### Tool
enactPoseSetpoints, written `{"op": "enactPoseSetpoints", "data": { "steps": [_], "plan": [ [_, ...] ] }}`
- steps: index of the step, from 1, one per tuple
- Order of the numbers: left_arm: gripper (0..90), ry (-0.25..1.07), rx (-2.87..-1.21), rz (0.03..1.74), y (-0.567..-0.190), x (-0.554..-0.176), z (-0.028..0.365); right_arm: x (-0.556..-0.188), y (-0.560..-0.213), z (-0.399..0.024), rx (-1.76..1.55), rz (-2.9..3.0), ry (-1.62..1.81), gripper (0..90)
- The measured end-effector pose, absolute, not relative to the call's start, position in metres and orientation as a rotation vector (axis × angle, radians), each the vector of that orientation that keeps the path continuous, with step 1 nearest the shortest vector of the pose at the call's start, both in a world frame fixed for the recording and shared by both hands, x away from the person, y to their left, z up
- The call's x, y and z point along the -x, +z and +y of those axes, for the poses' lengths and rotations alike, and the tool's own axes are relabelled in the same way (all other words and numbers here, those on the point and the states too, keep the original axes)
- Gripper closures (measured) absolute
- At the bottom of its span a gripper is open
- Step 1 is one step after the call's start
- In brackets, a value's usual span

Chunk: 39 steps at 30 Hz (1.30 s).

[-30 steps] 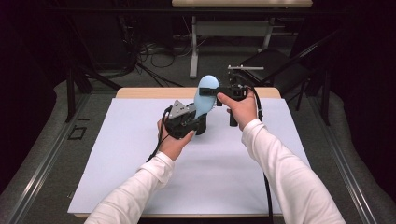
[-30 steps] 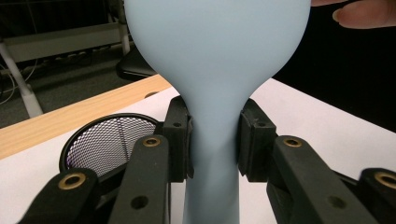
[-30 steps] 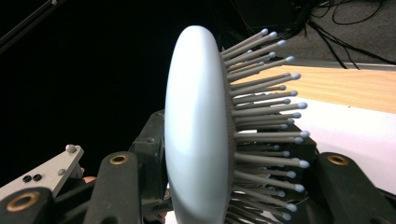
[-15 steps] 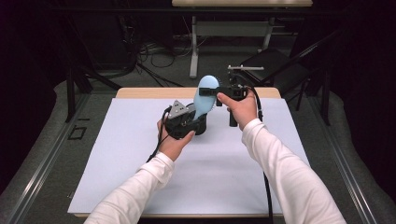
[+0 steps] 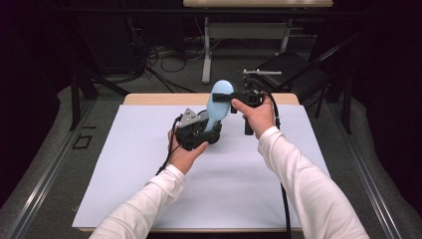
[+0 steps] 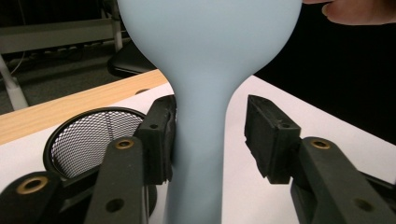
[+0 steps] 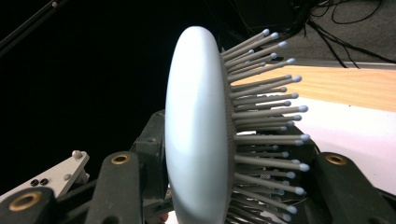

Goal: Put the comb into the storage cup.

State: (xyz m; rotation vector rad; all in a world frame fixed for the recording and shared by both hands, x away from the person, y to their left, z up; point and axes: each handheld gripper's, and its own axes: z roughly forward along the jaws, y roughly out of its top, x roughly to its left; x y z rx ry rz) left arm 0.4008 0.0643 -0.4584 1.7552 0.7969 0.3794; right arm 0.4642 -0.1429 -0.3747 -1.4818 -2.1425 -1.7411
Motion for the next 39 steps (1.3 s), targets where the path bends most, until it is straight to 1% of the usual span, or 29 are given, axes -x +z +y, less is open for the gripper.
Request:
{"op": "enactPoseSetpoints", "data": {
  "steps": [4,15,28,34,39],
  "plan": [
    [49.6,0.369,-1.738,0.796,-0.456,-0.398,0.066,-0.464,-0.374,-0.144,1.482,-2.148,-1.743,47.5],
    [42.9,0.385,-1.74,0.811,-0.454,-0.395,0.072,-0.464,-0.373,-0.145,1.485,-2.145,-1.746,47.5],
    [31.8,0.441,-1.753,0.798,-0.452,-0.39,0.077,-0.464,-0.371,-0.151,1.492,-2.146,-1.757,47.5],
    [29.3,0.45,-1.747,0.806,-0.449,-0.389,0.082,-0.464,-0.371,-0.154,1.499,-2.145,-1.764,47.5],
    [29.4,0.476,-1.751,0.777,-0.447,-0.387,0.085,-0.464,-0.37,-0.155,1.501,-2.143,-1.767,47.5]
  ]
}}
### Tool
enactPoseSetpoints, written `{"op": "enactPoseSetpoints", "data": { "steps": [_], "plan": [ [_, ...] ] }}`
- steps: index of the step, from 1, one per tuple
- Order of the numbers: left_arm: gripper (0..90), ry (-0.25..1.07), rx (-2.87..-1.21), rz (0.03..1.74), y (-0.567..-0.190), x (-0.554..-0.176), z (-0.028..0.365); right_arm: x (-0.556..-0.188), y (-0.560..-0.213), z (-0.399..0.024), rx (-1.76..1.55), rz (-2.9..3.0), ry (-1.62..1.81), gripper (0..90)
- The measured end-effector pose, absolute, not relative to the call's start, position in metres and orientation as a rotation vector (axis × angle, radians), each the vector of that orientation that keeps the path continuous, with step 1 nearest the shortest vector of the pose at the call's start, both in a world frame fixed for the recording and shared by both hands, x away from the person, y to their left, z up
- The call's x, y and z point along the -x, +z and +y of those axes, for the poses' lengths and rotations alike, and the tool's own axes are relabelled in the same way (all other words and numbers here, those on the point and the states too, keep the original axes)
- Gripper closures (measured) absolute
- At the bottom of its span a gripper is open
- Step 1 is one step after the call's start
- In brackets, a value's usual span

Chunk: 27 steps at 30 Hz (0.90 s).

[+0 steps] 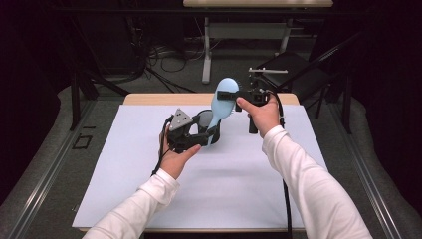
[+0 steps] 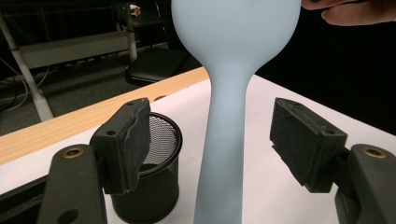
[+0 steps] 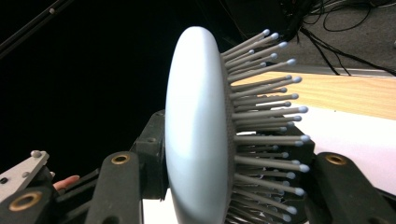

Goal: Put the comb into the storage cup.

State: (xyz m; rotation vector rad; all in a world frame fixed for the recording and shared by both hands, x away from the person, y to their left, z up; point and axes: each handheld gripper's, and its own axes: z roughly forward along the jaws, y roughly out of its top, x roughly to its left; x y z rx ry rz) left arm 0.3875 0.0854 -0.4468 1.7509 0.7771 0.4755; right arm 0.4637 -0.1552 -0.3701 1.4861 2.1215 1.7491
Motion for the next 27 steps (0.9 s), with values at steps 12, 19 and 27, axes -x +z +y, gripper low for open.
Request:
{"op": "enactPoseSetpoints", "data": {
  "steps": [12,19,27],
  "plan": [
    [28.0,0.46,-1.771,0.759,-0.445,-0.383,0.091,-0.463,-0.369,-0.157,-1.483,2.123,1.738,47.5],
    [15.2,0.442,-1.762,0.787,-0.445,-0.384,0.095,-0.463,-0.369,-0.157,-1.476,2.125,1.732,47.5],
    [6.0,0.442,-1.745,0.815,-0.445,-0.386,0.1,-0.461,-0.368,-0.157,-1.468,2.125,1.73,47.5]
  ]
}}
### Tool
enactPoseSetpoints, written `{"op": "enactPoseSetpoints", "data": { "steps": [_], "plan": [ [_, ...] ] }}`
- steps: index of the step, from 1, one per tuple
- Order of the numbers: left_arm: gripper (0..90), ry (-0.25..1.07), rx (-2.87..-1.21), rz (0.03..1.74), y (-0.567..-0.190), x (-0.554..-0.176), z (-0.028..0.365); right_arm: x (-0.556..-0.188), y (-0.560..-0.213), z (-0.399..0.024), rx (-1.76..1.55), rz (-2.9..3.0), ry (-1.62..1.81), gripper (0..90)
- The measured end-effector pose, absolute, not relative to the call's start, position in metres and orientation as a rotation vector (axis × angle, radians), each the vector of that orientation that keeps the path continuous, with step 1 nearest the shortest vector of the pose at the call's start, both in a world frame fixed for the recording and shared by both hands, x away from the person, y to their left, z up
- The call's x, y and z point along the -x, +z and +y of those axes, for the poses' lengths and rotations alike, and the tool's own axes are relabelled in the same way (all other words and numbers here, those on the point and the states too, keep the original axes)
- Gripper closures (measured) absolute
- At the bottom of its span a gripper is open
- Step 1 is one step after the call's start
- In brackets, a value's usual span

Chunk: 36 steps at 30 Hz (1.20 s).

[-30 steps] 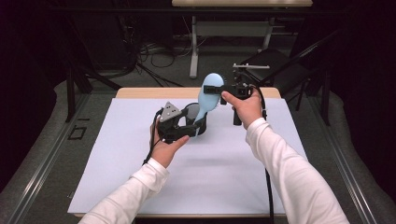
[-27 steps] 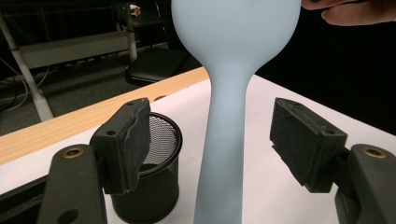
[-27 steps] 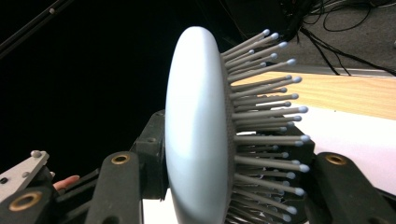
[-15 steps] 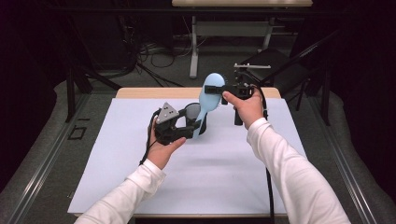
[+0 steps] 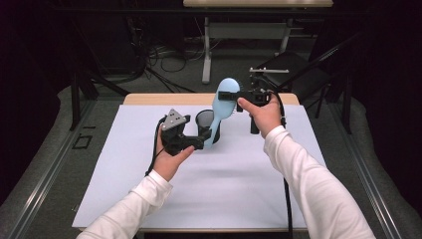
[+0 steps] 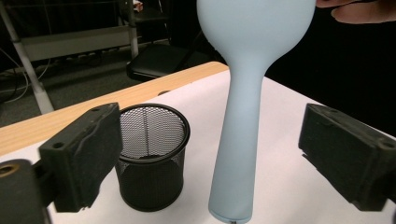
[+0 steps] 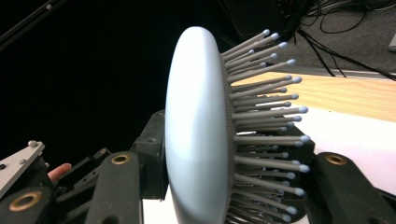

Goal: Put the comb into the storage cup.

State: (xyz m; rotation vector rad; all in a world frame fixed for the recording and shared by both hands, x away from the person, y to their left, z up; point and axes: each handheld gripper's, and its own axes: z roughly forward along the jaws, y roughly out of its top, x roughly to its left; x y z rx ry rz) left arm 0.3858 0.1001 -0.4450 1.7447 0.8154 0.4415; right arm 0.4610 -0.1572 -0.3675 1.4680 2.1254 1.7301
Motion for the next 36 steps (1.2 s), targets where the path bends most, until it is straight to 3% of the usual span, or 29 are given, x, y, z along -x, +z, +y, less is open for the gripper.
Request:
{"op": "enactPoseSetpoints", "data": {
  "steps": [3,21,36],
  "plan": [
    [0.6,0.431,-1.765,0.821,-0.445,-0.387,0.102,-0.461,-0.367,-0.158,-1.465,2.122,1.729,47.5],
    [0.5,0.419,-1.689,0.813,-0.44,-0.383,0.113,-0.459,-0.365,-0.162,-1.458,2.115,1.715,47.4],
    [0.5,0.475,-1.74,0.881,-0.442,-0.385,0.118,-0.457,-0.363,-0.162,-1.451,2.12,1.708,47.4]
  ]
}}
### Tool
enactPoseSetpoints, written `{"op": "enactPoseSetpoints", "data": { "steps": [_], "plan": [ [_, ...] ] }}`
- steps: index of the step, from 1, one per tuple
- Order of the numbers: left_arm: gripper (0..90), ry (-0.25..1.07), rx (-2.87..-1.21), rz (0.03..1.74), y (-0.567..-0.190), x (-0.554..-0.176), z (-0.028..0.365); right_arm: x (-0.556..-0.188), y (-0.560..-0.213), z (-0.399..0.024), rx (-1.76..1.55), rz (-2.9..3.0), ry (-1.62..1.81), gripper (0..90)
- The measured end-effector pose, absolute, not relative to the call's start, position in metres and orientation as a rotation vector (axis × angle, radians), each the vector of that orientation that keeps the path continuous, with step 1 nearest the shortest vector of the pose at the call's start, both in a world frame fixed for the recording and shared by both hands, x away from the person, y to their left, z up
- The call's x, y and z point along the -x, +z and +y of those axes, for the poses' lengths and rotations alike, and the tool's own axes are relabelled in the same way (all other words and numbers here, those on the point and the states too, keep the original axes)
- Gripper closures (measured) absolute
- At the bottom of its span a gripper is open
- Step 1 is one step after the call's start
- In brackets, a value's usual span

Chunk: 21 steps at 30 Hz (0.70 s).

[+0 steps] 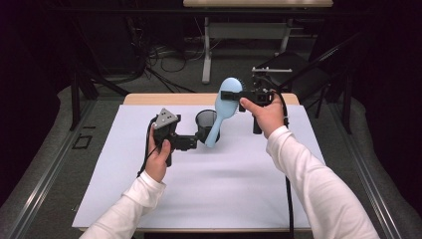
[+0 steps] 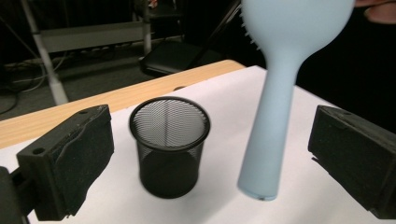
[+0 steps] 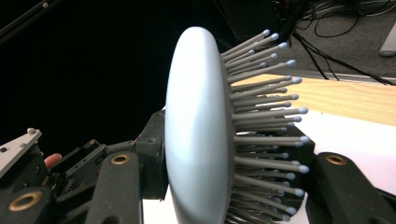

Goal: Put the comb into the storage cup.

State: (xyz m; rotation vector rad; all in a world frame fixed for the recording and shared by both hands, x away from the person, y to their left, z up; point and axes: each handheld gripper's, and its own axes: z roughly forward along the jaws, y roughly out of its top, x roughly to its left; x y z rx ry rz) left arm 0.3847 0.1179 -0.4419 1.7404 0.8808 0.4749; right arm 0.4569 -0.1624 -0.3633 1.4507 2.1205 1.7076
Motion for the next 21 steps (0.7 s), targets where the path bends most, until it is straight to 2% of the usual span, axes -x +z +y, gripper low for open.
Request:
{"op": "enactPoseSetpoints", "data": {
  "steps": [12,21],
  "plan": [
    [0.5,0.493,-1.735,0.945,-0.441,-0.388,0.125,-0.456,-0.363,-0.163,-1.446,2.113,1.699,47.4],
    [0.5,0.452,-1.71,0.966,-0.438,-0.389,0.132,-0.455,-0.362,-0.163,-1.438,2.116,1.694,47.4]
  ]
}}
